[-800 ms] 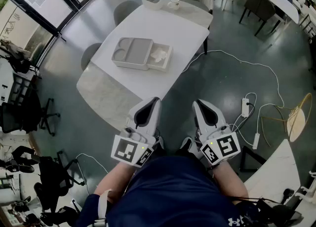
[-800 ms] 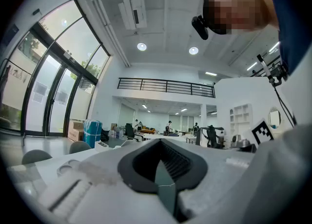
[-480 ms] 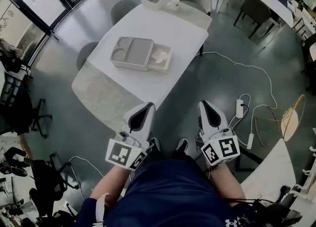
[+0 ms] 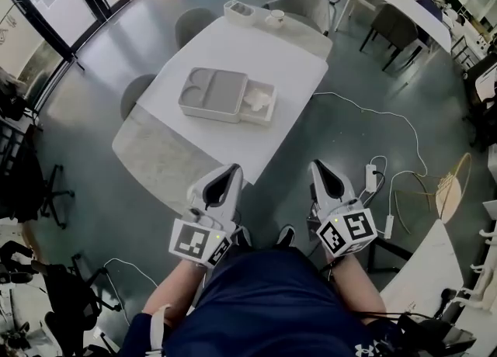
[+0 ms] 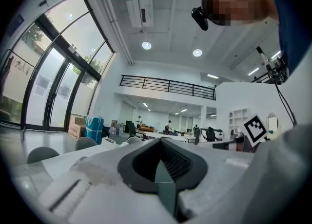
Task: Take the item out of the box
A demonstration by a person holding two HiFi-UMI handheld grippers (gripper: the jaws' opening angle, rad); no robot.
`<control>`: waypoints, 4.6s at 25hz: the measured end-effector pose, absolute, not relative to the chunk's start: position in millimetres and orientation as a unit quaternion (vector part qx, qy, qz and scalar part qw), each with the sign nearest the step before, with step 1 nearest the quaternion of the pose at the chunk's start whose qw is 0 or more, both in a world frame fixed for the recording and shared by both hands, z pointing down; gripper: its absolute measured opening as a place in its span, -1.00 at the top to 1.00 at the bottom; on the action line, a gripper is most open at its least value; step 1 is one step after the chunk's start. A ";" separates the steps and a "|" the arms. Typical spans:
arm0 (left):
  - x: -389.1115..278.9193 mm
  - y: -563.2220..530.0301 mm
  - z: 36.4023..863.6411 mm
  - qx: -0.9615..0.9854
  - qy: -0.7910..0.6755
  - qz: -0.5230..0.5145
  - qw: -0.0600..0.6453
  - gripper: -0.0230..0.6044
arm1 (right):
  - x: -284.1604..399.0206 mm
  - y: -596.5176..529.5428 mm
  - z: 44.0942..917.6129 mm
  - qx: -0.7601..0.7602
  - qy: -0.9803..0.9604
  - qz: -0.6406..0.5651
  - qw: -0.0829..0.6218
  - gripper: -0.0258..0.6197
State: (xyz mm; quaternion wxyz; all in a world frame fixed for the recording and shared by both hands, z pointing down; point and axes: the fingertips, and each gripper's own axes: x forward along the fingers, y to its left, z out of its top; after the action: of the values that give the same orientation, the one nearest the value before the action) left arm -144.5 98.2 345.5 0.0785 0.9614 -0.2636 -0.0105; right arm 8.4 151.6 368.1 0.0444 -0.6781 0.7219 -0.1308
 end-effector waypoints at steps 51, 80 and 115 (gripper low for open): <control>-18.0 -76.3 424.3 0.924 -0.356 0.111 0.081 0.92 | 156.4 -13.1 407.4 -0.630 0.754 -0.181 0.048 0.92; 35.6 -195.2 681.8 0.819 -0.267 0.475 0.178 0.58 | 143.1 -75.4 471.1 -0.639 0.728 -0.247 -0.011 0.92; 9.2 -171.8 619.2 0.844 -0.303 0.391 0.206 0.90 | 135.6 -84.6 455.0 -0.593 0.768 -0.243 -0.005 0.92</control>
State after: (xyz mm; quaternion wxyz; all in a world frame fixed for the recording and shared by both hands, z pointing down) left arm 9.2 -171.8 619.2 0.2060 0.8444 -0.3031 0.3907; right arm 135.6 -84.6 455.0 -0.0054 -0.5929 0.7677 -0.2430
